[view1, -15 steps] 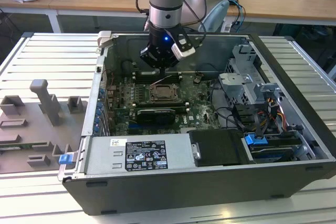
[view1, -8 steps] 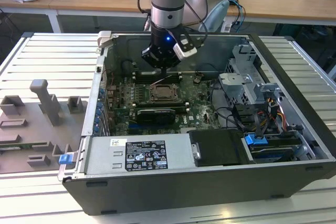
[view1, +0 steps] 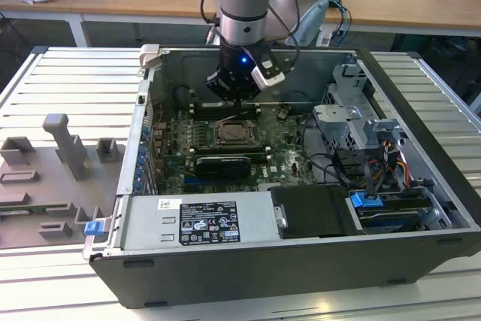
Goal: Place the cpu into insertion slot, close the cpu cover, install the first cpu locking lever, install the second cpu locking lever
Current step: 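Install the first cpu locking lever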
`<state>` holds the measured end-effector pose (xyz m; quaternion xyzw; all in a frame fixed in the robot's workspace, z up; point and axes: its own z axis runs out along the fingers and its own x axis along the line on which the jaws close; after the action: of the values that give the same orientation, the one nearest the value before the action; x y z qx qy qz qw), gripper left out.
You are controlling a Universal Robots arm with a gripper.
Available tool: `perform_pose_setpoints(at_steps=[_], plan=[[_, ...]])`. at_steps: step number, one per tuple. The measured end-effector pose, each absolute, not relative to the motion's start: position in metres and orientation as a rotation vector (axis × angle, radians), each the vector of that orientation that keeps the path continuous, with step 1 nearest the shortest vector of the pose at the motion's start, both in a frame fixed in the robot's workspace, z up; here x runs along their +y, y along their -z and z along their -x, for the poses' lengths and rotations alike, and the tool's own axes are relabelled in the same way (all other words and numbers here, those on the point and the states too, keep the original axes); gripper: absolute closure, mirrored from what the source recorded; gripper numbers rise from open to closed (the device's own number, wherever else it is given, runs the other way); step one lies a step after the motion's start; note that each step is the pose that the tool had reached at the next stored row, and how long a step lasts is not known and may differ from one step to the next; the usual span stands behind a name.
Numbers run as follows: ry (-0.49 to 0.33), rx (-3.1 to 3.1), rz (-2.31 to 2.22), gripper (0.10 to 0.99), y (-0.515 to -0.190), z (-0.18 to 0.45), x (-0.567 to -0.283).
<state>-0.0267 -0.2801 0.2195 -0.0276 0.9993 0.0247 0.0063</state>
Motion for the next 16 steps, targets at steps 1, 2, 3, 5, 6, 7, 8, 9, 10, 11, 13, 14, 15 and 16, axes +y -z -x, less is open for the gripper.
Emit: perform_pose_setpoints(at_steps=[1,2,3,5,6,7,8,9,10,11,13,14,15,16], plan=[[-0.077,3.127,0.086,0.98,-0.219,0.026,-0.28],[-0.077,3.127,0.086,0.98,-0.218,0.025,-0.28],[-0.078,3.127,0.087,0.98,-0.218,0.025,-0.28],[-0.078,3.127,0.087,0.98,-0.217,0.023,-0.28],[-0.079,3.127,0.088,0.98,-0.216,0.022,-0.28],[-0.079,3.127,0.088,0.98,-0.215,0.022,-0.28],[-0.079,3.127,0.09,0.98,-0.213,0.022,-0.28],[-0.079,3.127,0.09,0.98,-0.211,0.021,-0.28],[-0.077,3.127,0.09,0.98,-0.21,0.021,-0.28],[-0.076,3.127,0.09,0.98,-0.209,0.02,-0.28],[-0.074,3.127,0.09,0.98,-0.207,0.02,-0.28],[-0.071,3.127,0.09,0.98,-0.206,0.019,-0.28],[-0.069,3.127,0.09,0.98,-0.205,0.019,-0.28],[-0.068,3.127,0.09,0.98,-0.205,0.019,-0.28]])
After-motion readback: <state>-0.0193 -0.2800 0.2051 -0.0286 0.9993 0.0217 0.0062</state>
